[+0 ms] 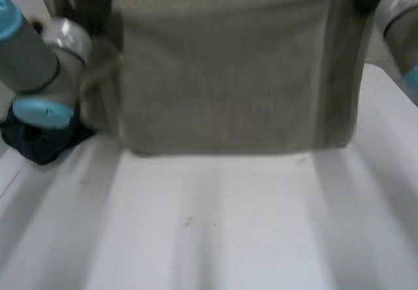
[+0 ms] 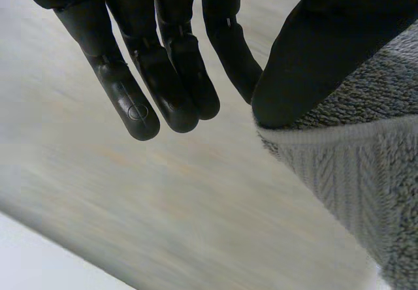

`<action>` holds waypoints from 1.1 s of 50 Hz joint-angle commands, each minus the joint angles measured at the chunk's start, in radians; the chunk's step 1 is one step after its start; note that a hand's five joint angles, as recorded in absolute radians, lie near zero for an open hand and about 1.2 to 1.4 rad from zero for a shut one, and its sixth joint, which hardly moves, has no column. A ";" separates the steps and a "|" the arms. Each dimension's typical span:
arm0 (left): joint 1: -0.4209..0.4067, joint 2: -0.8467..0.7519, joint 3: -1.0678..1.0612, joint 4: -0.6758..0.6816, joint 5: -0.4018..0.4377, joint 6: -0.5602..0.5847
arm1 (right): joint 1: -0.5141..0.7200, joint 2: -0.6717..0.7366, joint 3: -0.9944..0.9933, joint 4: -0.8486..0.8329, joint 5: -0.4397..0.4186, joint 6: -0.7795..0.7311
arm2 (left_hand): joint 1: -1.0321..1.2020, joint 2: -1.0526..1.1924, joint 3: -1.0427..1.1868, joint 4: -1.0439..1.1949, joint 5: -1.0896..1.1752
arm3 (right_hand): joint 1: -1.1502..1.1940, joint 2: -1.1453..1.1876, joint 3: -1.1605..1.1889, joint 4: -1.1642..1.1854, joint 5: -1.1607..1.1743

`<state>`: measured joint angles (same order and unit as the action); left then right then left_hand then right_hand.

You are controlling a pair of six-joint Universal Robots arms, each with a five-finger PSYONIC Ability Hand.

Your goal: Fold the laundry.

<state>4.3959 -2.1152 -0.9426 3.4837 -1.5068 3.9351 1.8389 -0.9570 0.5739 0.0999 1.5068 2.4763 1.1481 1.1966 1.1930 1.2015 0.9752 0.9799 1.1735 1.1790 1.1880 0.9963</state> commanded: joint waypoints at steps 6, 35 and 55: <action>-0.035 0.234 -0.216 0.164 0.023 -0.042 | -0.009 -0.183 0.145 -0.184 0.003 0.072 | 0.248 0.200 0.203 0.195 0.247 | 0.416 0.223 0.217 0.208 0.225; -0.012 0.161 -0.950 0.077 0.068 -0.086 | -0.098 -0.269 1.159 -0.178 -0.177 0.009 | 0.202 0.154 0.157 0.149 0.200 | 0.416 0.223 0.217 0.208 0.225; 0.100 0.317 -1.001 0.009 0.074 -0.353 | -0.194 -0.286 1.184 -0.184 -0.231 0.058 | -0.635 -0.684 -0.680 -0.689 -0.637 | 0.416 0.223 0.217 0.208 0.225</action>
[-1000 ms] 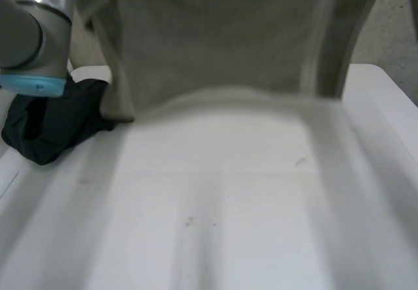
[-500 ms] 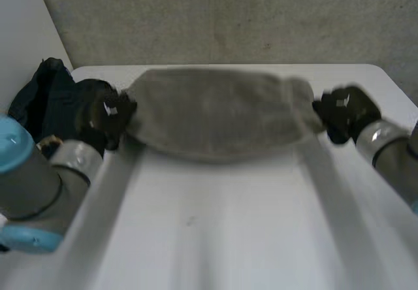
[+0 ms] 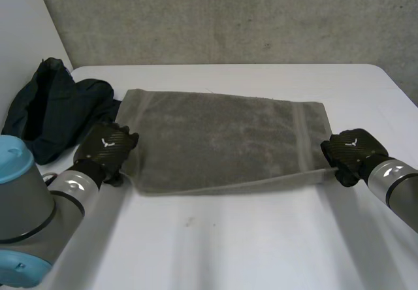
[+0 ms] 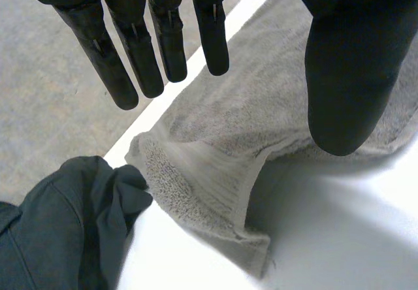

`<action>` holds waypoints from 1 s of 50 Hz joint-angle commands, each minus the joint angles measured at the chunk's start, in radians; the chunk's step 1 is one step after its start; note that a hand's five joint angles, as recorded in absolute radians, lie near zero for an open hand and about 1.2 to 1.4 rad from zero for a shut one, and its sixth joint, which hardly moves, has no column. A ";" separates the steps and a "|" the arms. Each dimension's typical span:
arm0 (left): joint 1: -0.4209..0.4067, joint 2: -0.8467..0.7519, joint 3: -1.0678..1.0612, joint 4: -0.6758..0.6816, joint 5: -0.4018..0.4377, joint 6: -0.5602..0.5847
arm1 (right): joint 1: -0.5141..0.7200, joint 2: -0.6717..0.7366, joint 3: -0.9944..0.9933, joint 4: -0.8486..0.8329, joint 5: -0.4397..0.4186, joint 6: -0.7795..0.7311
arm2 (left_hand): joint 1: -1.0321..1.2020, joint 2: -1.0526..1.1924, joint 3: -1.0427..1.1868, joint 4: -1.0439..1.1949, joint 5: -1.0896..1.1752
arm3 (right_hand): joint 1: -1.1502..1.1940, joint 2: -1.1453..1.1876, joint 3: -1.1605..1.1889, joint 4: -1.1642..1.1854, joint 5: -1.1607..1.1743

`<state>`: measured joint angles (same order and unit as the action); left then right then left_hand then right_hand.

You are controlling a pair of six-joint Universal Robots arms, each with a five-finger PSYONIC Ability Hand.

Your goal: Fold the laundry.

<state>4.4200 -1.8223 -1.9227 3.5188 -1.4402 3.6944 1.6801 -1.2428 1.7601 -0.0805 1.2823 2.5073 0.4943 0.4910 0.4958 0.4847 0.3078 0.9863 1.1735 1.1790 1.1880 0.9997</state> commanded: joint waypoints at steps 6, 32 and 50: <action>0.177 0.008 -0.013 -0.044 0.082 -0.134 | -0.050 0.003 -0.001 -0.004 -0.038 0.041 | 0.033 0.037 0.032 0.043 0.045 | 0.410 0.223 0.217 0.208 0.222; 0.205 -0.236 0.163 -0.054 0.147 -0.369 | -0.050 0.006 0.025 -0.004 -0.043 0.042 | 0.160 0.163 0.158 0.169 0.172 | 0.410 0.223 0.217 0.208 0.222; 0.128 -0.165 0.179 -0.082 -0.003 -0.233 | -0.050 -0.018 0.006 0.098 -0.040 -0.056 | 0.902 0.905 0.901 0.912 0.914 | 0.410 0.223 0.217 0.208 0.222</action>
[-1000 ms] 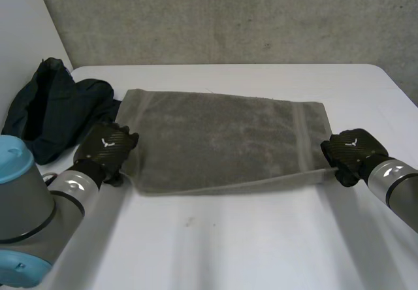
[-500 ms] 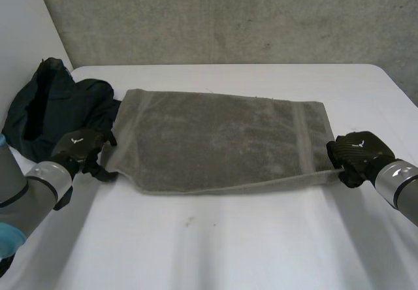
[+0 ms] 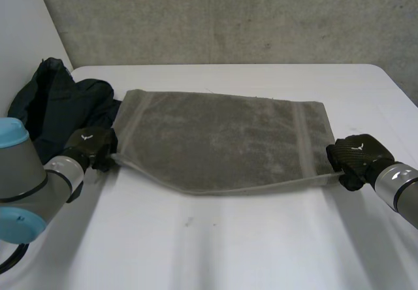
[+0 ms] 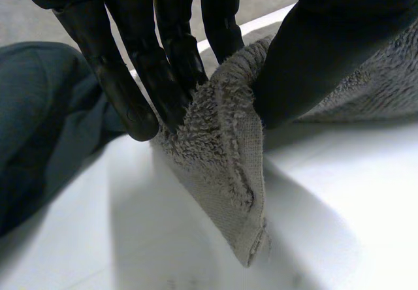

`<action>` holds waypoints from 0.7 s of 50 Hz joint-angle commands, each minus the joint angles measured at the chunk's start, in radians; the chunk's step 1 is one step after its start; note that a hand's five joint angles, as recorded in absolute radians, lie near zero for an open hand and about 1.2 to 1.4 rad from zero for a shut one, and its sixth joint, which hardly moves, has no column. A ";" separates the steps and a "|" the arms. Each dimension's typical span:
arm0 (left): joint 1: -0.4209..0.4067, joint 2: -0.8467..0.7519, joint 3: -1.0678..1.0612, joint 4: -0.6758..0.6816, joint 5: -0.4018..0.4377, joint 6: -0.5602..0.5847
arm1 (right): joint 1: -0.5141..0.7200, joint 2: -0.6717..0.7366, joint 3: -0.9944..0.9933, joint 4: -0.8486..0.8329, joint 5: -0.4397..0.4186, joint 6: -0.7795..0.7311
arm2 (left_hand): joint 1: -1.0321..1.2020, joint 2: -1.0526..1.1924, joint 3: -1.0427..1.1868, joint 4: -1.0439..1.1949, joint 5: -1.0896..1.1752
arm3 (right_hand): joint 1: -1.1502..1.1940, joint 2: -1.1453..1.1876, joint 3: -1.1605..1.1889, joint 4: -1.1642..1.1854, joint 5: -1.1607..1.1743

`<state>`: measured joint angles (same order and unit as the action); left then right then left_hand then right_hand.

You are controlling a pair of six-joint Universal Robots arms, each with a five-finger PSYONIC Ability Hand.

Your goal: Fold the laundry.

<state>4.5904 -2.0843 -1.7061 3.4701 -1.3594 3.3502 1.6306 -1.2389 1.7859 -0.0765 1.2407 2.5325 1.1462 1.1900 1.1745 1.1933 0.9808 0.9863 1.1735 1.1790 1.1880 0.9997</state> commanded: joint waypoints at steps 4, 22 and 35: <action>-0.065 0.223 -0.139 -0.127 -0.084 0.307 | -0.008 -0.115 -0.028 0.260 -0.003 -0.245 | 0.250 0.206 0.222 0.203 0.241 | 0.410 0.223 0.217 0.208 0.222; -0.211 0.495 -0.369 -0.490 -0.142 0.680 | -0.170 -0.261 0.090 0.719 0.002 -0.698 | 0.250 0.206 0.222 0.203 0.241 | 0.410 0.223 0.217 0.208 0.222; -0.252 0.087 0.023 -0.283 -0.248 0.690 | -0.085 -0.077 -0.088 0.364 0.017 -0.425 | 0.250 0.206 0.222 0.203 0.241 | 0.410 0.223 0.217 0.208 0.222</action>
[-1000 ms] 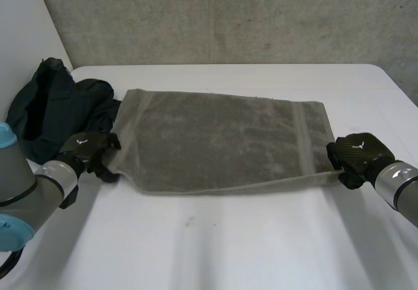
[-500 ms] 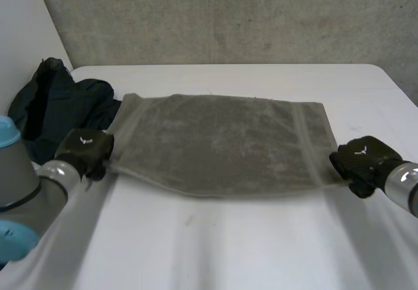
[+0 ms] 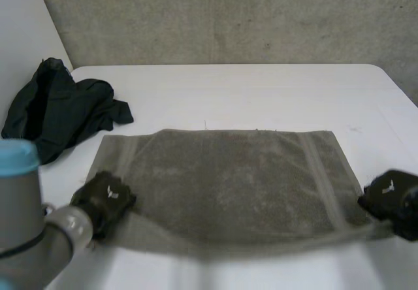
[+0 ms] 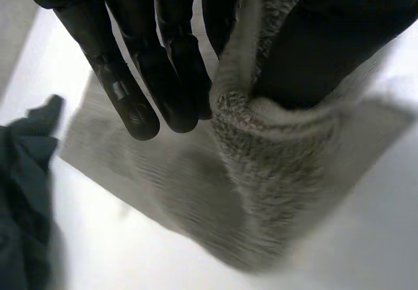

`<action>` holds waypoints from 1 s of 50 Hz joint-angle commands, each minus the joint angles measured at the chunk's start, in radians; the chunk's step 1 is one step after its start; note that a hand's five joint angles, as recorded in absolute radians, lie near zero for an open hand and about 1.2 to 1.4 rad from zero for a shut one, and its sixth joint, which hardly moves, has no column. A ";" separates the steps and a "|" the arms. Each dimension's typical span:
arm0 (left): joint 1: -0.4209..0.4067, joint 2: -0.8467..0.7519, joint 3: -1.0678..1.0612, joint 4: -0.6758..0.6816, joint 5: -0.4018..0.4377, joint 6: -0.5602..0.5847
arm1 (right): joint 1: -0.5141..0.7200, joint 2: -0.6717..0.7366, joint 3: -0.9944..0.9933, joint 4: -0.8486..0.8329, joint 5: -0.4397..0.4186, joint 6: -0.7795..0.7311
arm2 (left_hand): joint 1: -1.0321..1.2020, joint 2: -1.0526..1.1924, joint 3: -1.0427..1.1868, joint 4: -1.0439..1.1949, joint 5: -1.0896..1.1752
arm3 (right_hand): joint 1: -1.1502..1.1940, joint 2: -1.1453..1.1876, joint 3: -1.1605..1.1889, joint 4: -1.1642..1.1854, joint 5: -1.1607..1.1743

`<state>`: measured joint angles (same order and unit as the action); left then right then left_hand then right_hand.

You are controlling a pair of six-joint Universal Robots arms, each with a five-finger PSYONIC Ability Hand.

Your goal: Fold the laundry.

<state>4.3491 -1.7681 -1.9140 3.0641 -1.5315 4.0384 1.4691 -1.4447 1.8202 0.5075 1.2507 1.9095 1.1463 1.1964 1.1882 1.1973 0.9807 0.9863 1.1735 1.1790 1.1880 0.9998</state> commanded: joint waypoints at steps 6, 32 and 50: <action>-0.014 -0.393 0.441 0.202 -0.091 0.005 | 0.183 0.283 -0.261 -0.386 0.116 0.249 | 0.250 0.200 0.208 0.199 0.241 | 0.410 0.223 0.217 0.208 0.222; -0.014 -0.711 0.708 0.579 -0.019 0.080 | 0.323 0.767 -0.788 -0.708 0.325 0.281 | -0.972 -1.022 -1.014 -1.023 -0.981 | -0.812 -0.999 -1.004 -1.013 -1.000; 0.006 -0.335 0.388 0.506 0.076 -0.061 | 0.327 0.429 -0.558 -0.620 0.287 0.440 | -0.972 -1.022 -1.014 -1.023 -0.981 | -0.812 -0.999 -1.004 -1.013 -1.000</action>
<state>4.3418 -2.2722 -1.3921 3.6281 -1.5328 4.0781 1.8036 -0.8698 1.1256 -0.1627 1.6143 2.3092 0.1903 0.2037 0.2088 0.2038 0.0533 0.2038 0.2230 0.2177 0.2341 0.0696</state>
